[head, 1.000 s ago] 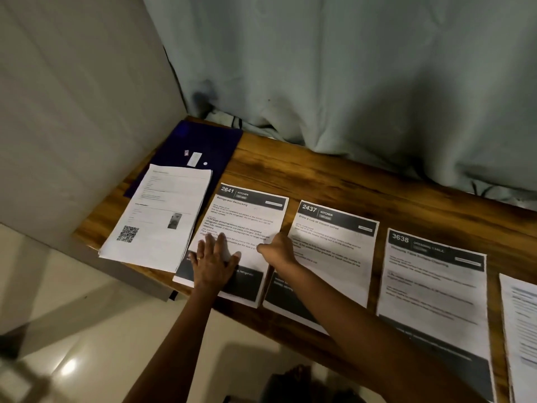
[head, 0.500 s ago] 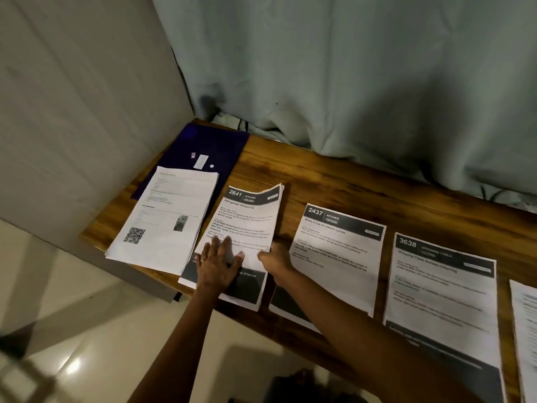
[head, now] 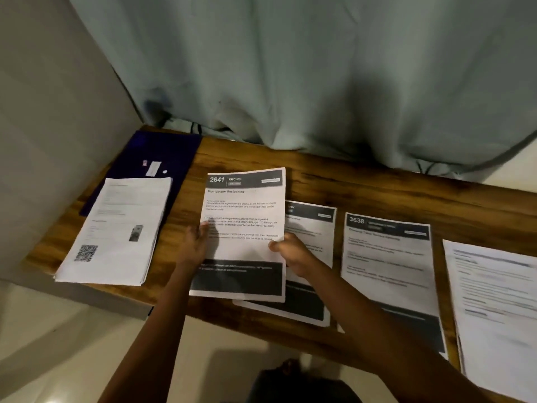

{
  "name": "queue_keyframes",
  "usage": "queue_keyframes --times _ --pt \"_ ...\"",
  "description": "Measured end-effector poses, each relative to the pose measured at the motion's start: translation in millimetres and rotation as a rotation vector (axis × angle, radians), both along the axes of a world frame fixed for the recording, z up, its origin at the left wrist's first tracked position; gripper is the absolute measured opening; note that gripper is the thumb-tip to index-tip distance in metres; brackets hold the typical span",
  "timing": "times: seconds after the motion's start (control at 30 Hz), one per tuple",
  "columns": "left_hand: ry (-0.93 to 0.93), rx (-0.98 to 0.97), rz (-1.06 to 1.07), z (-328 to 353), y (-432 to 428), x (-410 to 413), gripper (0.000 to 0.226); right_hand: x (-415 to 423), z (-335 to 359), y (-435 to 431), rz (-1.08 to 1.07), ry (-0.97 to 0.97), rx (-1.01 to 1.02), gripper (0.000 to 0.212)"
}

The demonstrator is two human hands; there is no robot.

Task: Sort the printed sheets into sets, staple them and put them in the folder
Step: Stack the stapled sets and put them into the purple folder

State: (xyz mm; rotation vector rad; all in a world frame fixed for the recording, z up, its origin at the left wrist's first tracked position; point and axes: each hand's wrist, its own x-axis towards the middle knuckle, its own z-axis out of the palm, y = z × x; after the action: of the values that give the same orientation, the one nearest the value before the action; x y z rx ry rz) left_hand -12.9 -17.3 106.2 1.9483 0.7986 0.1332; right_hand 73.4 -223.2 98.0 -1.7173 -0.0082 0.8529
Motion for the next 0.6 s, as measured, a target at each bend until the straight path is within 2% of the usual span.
queue_keyframes --times 0.17,0.33,0.6 --pt "0.053 0.026 -0.047 2 -53 23 0.034 3 5 -56 -0.157 -0.033 0.006 0.039" --pt "0.01 0.014 -0.045 9 -128 41 0.035 1 4 -116 -0.459 -0.233 -0.133 0.033" --pt "-0.073 0.012 -0.15 9 -243 45 0.035 -17 8 -218 -0.586 -0.467 -0.306 0.032"
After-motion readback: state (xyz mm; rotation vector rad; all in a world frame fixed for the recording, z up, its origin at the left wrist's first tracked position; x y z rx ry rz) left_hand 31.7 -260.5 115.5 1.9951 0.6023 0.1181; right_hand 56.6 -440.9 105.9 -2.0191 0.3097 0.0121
